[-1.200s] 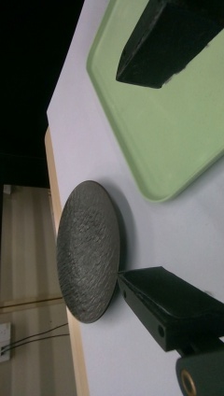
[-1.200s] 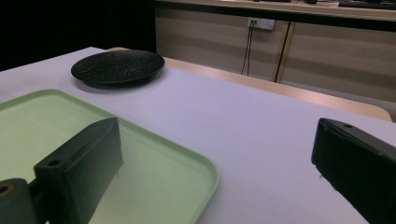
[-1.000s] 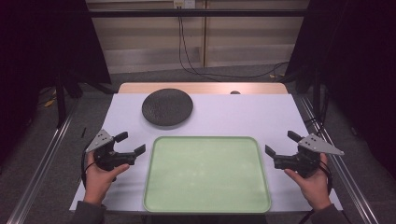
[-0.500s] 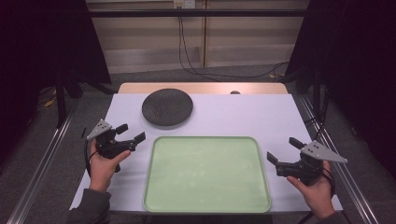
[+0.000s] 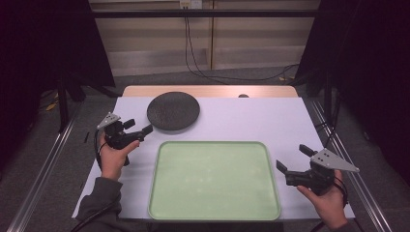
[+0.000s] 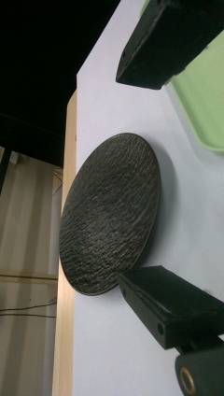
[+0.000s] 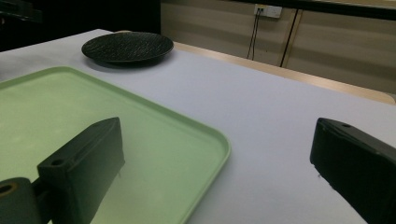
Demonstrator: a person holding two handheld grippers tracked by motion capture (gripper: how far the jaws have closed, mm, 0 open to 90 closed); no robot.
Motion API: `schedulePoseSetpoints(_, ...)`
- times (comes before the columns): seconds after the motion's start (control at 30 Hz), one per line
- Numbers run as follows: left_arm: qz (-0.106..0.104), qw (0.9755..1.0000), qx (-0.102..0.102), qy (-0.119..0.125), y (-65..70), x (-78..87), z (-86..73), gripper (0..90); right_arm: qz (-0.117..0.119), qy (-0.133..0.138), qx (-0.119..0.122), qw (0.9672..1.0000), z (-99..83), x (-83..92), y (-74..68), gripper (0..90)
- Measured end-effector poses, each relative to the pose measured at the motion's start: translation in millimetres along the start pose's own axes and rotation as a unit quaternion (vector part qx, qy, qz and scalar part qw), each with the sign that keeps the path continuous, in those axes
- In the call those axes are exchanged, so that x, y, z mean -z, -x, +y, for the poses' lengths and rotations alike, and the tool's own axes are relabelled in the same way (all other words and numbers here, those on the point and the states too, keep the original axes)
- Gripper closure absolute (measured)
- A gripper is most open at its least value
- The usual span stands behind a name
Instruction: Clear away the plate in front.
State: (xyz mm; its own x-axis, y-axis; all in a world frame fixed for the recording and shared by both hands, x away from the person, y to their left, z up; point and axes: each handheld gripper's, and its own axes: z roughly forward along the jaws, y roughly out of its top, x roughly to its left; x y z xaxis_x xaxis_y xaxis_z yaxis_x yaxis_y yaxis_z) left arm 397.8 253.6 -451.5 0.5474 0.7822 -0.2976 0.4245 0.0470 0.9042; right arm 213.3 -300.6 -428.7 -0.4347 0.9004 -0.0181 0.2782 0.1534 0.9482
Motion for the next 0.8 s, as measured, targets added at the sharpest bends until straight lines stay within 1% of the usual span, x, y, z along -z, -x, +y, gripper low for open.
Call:
schedulePoseSetpoints(0.03, 0.002, 1.0, 0.003, -0.005, -3.5, -4.2, 1.6, 5.9, 0.002, -0.002, 0.001, 1.0, -0.1, -0.3, 0.2, 2.5)
schedulePoseSetpoints(0.07, 0.002, 1.0, 0.003, -0.005, -3.5, -4.2, 1.6, 5.9, 0.002, -0.002, 0.001, 1.0, -0.1, -0.3, 0.2, 2.5)
schedulePoseSetpoints(0.1, 0.007, 0.9999, 0.006, -0.006, -4.7, -6.5, 2.6, 5.9, 0.004, -0.004, 0.0, 1.0, -0.5, -0.5, -0.2, 2.5)
schedulePoseSetpoints(0.13, 0.008, 0.9999, 0.014, -0.003, -7.5, -11.4, 4.1, 5.9, 0.001, -0.007, 0.001, 1.0, -1.0, -0.7, -0.6, 2.6)
schedulePoseSetpoints(0.17, 0.008, 0.9999, 0.014, -0.003, -7.5, -11.4, 4.1, 5.9, 0.001, -0.007, 0.001, 1.0, -1.0, -0.7, -0.6, 2.6)
schedulePoseSetpoints(0.2, 0.01, 0.9997, 0.02, -0.002, -8.3, -14.0, 4.5, 5.9, 0.002, -0.007, 0.001, 1.0, -1.2, -0.6, -0.8, 2.7)
schedulePoseSetpoints(0.23, 0.014, 0.9997, 0.019, -0.005, -9.8, -16.3, 4.9, 6.0, 0.003, -0.006, 0.002, 1.0, -1.1, -0.6, -0.8, 2.7)
schedulePoseSetpoints(0.27, 0.012, 0.9997, 0.016, -0.012, -11.7, -18.0, 5.3, 6.0, 0.003, -0.007, 0.001, 1.0, -1.0, -0.5, -0.9, 2.7)
schedulePoseSetpoints(0.3, 0.016, 0.9996, 0.019, -0.013, -12.4, -20.5, 5.6, 6.0, 0.004, -0.006, 0.003, 1.0, -1.0, -0.5, -0.8, 2.7)
schedulePoseSetpoints(0.33, 0.022, 0.9995, 0.018, -0.014, -13.7, -22.6, 5.5, 6.1, 0.0, -0.005, 0.006, 1.0, -1.1, -0.5, -1.2, 2.9)
schedulePoseSetpoints(0.37, 0.021, 0.9994, 0.023, -0.014, -15.0, -24.7, 5.2, 6.1, 0.0, -0.005, 0.006, 1.0, -1.1, -0.5, -1.2, 2.9)
schedulePoseSetpoints(0.43, 0.033, 0.999, 0.024, -0.019, -17.4, -28.5, 5.3, 6.1, 0.002, -0.004, 0.006, 1.0, -1.1, -0.2, -0.8, 3.0)
schedulePoseSetpoints(0.47, 0.035, 0.9989, 0.021, -0.022, -19.1, -30.1, 5.9, 6.1, 0.002, -0.004, 0.006, 1.0, -1.1, -0.2, -0.8, 3.0)
schedulePoseSetpoints(0.5, 0.034, 0.9988, 0.027, -0.021, -19.8, -31.9, 6.5, 6.1, 0.0, -0.004, 0.008, 1.0, -1.0, 0.0, -0.7, 3.0)
schedulePoseSetpoints(0.53, 0.041, 0.9986, 0.025, -0.023, -20.5, -33.4, 7.2, 6.3, 0.001, -0.004, 0.008, 1.0, -1.0, 0.1, -0.8, 3.0)
schedulePoseSetpoints(0.57, 0.038, 0.9987, 0.021, -0.026, -22.0, -34.5, 8.0, 6.4, 0.0, -0.004, 0.008, 1.0, -0.9, 0.2, -1.0, 3.0)
schedulePoseSetpoints(0.6, 0.045, 0.9984, 0.025, -0.025, -23.6, -37.3, 8.6, 6.9, 0.0, -0.004, 0.009, 0.9999, -0.9, 0.2, -0.8, 3.2)
schedulePoseSetpoints(0.7, 0.049, 0.998, 0.023, -0.032, -25.9, -40.5, 8.7, 7.0, 0.0, -0.004, 0.009, 0.9999, -0.8, 0.1, -0.8, 3.2)
schedulePoseSetpoints(0.73, 0.053, 0.9978, 0.024, -0.031, -26.6, -42.2, 8.8, 7.0, -0.001, -0.004, 0.01, 0.9999, -0.8, 0.0, -0.9, 3.2)
schedulePoseSetpoints(0.77, 0.051, 0.9978, 0.026, -0.032, -27.6, -44.0, 8.8, 7.3, 0.0, -0.004, 0.009, 1.0, -0.7, 0.2, -0.8, 3.2)
schedulePoseSetpoints(0.8, 0.056, 0.9975, 0.03, -0.034, -29.5, -47.2, 9.2, 7.4, 0.0, -0.004, 0.01, 0.9999, -0.6, 0.3, -0.7, 3.2)
